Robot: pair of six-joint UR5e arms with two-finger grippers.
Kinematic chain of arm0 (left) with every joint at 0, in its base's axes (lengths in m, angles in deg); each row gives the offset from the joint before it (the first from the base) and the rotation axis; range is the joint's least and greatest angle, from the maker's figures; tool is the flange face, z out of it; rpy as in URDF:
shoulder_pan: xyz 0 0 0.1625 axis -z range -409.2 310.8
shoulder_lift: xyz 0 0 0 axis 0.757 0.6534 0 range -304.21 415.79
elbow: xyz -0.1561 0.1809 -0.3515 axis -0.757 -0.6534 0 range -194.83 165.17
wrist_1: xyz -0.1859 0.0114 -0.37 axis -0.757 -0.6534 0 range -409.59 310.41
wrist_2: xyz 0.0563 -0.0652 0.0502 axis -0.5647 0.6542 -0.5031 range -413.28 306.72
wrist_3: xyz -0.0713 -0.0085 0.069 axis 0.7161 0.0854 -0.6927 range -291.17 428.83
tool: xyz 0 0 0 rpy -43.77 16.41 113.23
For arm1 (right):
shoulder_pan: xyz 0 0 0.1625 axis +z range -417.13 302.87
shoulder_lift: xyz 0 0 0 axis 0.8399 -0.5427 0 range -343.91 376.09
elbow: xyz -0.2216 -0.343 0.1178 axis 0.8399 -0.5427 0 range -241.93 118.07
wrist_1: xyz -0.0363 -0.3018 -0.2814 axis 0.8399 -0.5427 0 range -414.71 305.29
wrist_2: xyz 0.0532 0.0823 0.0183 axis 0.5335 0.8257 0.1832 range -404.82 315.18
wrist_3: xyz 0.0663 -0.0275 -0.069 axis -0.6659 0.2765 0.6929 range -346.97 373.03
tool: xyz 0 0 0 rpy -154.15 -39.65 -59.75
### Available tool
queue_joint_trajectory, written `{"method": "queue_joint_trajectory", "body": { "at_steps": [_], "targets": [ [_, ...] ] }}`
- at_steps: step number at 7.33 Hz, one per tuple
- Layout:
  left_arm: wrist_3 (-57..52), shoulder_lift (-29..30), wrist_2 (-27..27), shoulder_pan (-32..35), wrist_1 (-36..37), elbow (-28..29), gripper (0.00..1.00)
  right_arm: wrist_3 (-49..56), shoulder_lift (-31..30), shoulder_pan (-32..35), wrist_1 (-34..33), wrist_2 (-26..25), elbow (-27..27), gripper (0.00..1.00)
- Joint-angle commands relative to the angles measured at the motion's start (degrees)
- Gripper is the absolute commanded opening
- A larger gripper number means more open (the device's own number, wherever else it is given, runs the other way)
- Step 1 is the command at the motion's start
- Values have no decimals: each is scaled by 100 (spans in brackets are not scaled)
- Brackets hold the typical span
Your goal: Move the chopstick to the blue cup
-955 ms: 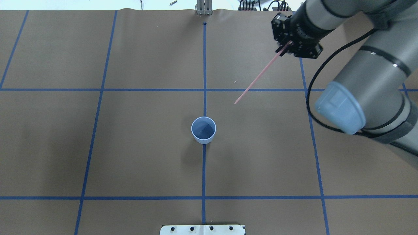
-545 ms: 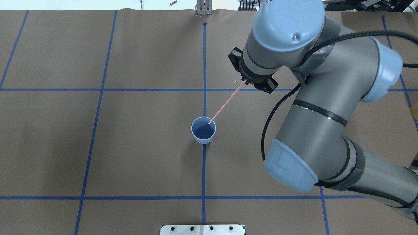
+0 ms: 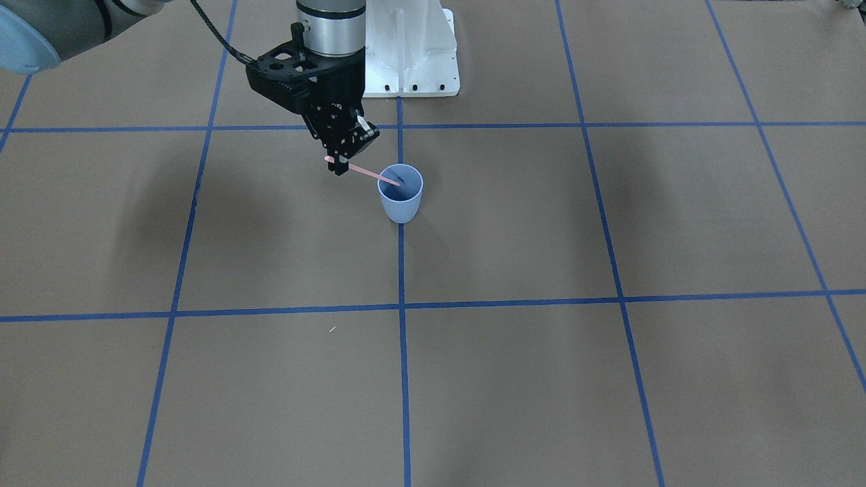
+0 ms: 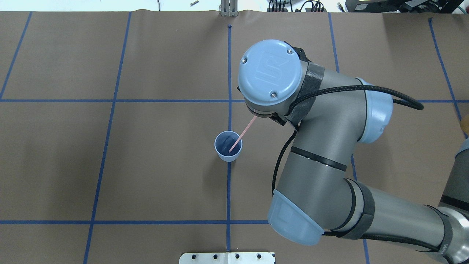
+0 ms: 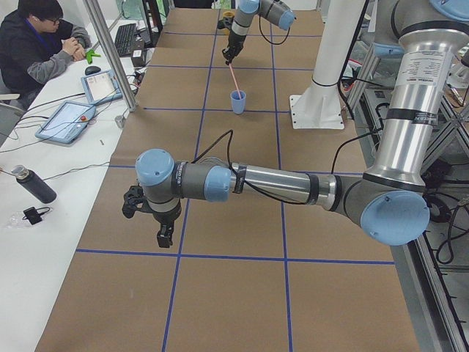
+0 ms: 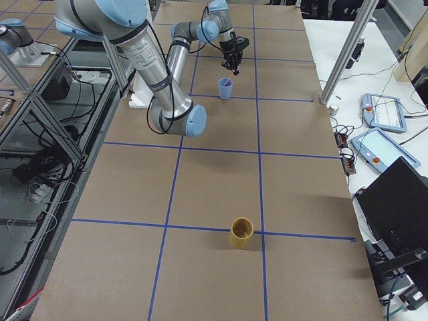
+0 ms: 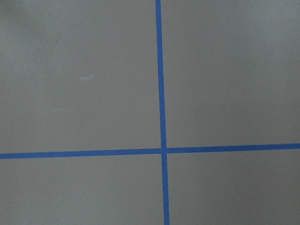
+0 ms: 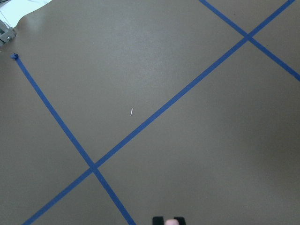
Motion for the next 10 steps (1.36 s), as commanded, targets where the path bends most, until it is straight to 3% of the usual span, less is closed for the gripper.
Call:
{"method": "queue_joint_trajectory", "body": {
  "at_steps": [1,2,3,4,5,7,9,10],
  "targets": [
    [0,0,0,-3,4,4,98,2,156,-222,42,-232,-312,0],
    [0,0,0,-3,4,4,98,11,166,-284,42,-242,-339,9],
    [0,0,0,-3,-5,13,98,11,183,-302,42,-285,-375,42],
    [0,0,0,-3,-5,13,98,124,236,-293,42,-303,-375,83],
    [0,0,0,-3,4,22,98,421,254,-276,33,-295,-297,100],
    [0,0,0,-3,-5,22,98,958,254,74,24,19,63,100],
    [157,43,-9,-12,91,48,98,2348,123,976,24,826,126,100],
    [341,9,-44,-12,74,39,98,3393,-157,1634,50,1544,117,100]
  ]
}}
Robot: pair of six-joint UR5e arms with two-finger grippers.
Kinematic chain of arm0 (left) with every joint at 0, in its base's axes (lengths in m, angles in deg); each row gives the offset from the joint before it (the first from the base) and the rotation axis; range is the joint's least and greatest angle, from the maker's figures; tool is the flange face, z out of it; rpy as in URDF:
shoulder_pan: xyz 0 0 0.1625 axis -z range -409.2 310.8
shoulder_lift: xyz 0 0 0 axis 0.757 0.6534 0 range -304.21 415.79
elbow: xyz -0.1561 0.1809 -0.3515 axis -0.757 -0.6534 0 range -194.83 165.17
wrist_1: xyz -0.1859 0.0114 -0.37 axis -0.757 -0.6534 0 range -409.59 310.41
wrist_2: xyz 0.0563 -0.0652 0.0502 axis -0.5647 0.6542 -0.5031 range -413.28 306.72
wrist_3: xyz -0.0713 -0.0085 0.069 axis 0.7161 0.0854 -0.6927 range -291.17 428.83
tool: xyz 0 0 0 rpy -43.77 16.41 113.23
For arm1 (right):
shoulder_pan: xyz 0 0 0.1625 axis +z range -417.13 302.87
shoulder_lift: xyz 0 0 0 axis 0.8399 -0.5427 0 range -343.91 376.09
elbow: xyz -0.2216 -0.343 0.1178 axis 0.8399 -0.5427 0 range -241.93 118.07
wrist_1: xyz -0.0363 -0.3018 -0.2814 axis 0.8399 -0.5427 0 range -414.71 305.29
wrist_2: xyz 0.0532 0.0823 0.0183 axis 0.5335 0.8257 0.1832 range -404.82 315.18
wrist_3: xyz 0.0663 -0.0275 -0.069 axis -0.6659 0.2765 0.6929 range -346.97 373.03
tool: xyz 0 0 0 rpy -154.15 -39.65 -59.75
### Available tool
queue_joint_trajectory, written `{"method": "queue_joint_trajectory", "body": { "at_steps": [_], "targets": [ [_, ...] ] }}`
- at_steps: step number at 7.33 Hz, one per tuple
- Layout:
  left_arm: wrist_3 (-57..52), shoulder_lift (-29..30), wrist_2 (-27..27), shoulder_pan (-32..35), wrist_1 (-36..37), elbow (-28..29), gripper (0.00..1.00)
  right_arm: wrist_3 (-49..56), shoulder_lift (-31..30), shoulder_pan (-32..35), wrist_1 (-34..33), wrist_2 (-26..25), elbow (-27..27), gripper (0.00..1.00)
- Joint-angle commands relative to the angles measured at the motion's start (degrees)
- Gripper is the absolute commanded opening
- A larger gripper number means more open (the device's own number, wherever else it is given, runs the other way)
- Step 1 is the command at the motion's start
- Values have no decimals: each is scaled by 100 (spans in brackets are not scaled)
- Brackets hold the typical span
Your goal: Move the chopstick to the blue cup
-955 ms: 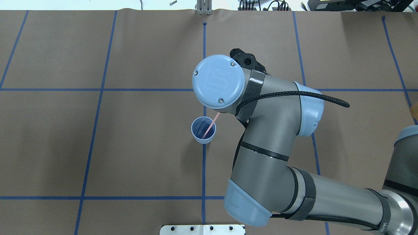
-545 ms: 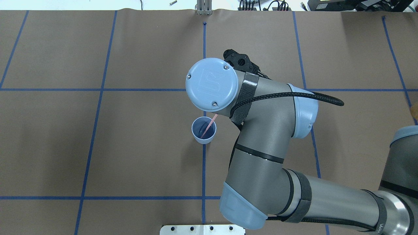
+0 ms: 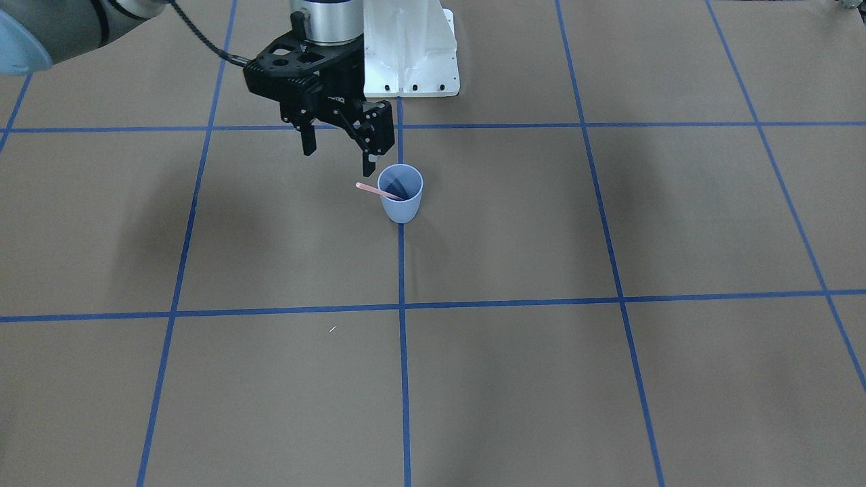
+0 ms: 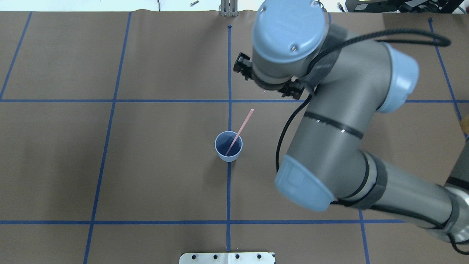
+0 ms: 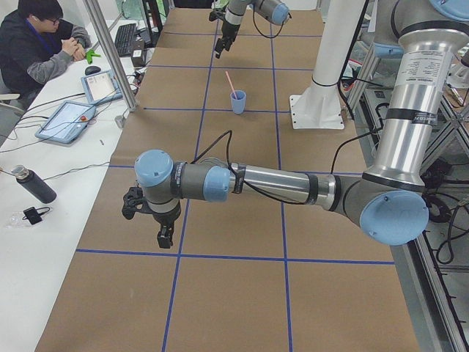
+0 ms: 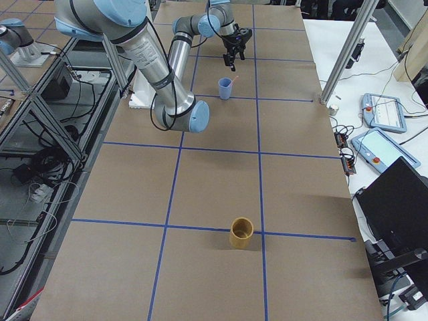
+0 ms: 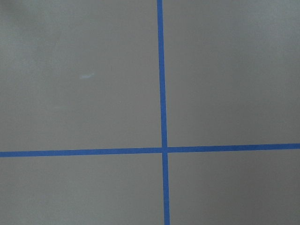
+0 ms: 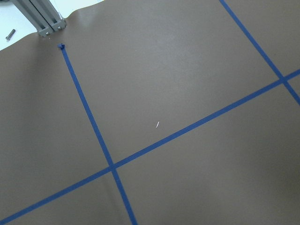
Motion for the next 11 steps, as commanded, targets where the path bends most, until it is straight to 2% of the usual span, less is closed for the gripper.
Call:
{"method": "queue_joint_trajectory", "body": {
  "at_steps": [1,3,4,6,7,8,10,11],
  "targets": [
    [183,-47,-65,-21,129,63,98,2431,-614,1556,40,1483,-14,100],
    [121,-100,-74,-38,289,47,98,5181,-1362,3157,40,2724,-372,100],
    [104,-109,-74,-30,263,37,98,6317,-1704,3738,32,3034,-592,100],
    [24,-152,-4,-21,289,-120,98,8139,-2661,4418,32,3081,-647,100],
    [33,-249,-13,5,289,-373,98,8922,-3231,4682,40,3116,-639,100],
    [16,-580,-4,14,219,-724,98,9295,-3794,4876,345,3168,-630,100],
    [15,-837,-47,14,192,-1069,98,9317,-5295,4983,1887,3283,-665,100],
    [-80,-995,-56,6,70,-1035,98,9282,-5764,4992,2425,3283,-717,100]
  ]
}}
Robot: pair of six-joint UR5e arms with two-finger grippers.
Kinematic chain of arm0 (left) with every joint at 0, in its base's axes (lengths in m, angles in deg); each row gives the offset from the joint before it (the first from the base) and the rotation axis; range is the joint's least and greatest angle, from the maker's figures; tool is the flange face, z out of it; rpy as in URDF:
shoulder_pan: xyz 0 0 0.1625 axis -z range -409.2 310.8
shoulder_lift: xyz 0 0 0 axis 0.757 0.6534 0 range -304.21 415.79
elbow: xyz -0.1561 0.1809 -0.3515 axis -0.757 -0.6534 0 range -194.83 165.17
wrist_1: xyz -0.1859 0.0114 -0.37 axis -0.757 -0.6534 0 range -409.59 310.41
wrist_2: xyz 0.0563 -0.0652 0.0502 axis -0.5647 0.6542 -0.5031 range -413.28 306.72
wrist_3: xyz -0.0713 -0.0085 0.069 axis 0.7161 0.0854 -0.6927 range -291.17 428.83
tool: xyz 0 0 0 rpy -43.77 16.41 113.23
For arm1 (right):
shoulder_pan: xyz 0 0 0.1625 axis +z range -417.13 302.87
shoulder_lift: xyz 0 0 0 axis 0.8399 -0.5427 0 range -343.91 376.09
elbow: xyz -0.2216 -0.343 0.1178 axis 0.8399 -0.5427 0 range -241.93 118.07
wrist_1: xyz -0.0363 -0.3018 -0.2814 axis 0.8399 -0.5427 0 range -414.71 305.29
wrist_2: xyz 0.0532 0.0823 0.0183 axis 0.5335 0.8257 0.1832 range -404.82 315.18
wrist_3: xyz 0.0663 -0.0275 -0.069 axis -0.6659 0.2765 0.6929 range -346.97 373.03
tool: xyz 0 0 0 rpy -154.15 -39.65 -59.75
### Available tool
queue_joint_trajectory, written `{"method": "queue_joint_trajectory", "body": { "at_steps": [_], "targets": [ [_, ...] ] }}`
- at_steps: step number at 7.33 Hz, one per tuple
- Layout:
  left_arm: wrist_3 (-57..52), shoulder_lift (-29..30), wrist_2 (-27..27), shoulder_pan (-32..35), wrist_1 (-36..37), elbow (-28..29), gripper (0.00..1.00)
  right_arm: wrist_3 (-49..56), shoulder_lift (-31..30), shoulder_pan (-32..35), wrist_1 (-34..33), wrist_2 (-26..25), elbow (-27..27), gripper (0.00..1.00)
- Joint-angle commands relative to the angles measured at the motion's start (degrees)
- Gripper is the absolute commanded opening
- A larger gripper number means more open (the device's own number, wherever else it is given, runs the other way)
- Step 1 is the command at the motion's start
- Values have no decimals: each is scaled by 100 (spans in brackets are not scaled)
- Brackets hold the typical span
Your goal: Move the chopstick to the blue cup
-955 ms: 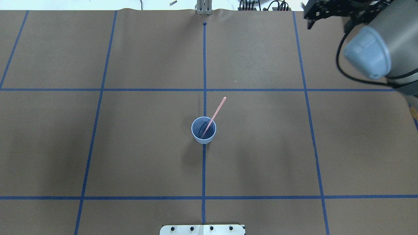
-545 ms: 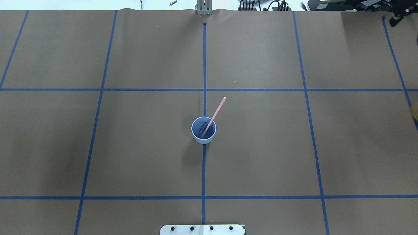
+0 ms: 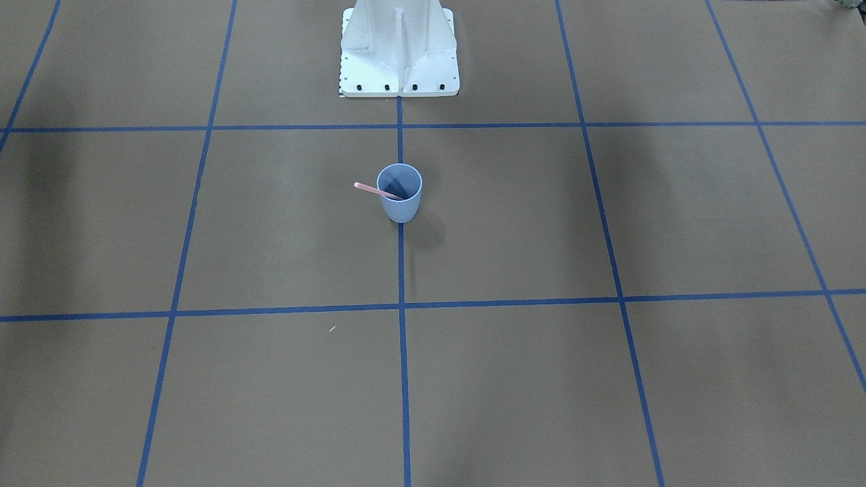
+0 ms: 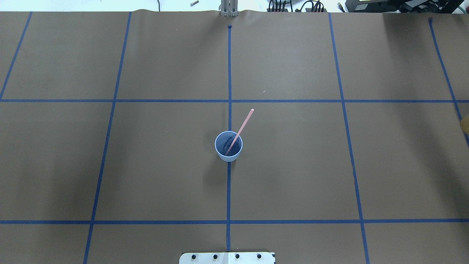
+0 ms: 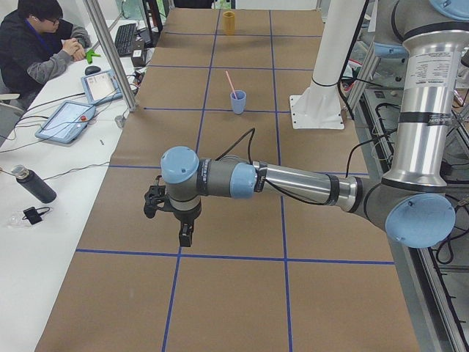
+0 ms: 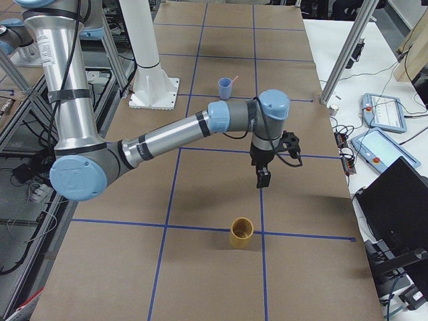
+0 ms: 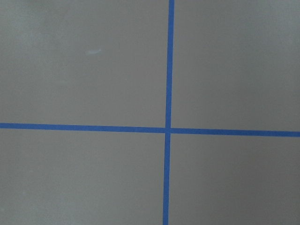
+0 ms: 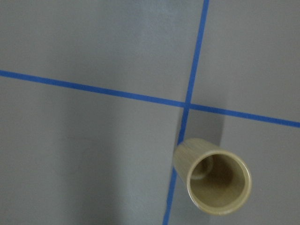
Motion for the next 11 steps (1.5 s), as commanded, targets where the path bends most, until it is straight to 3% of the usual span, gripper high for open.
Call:
{"method": "queue_joint_trajectory", "body": {
  "at_steps": [1,11],
  "targets": [
    [-26,-197,46,-6,-179,-54,98,-7,-838,126,836,7,-77,100],
    [-52,-250,-15,3,-215,-98,98,-429,-769,127,871,24,-173,100]
  ]
}}
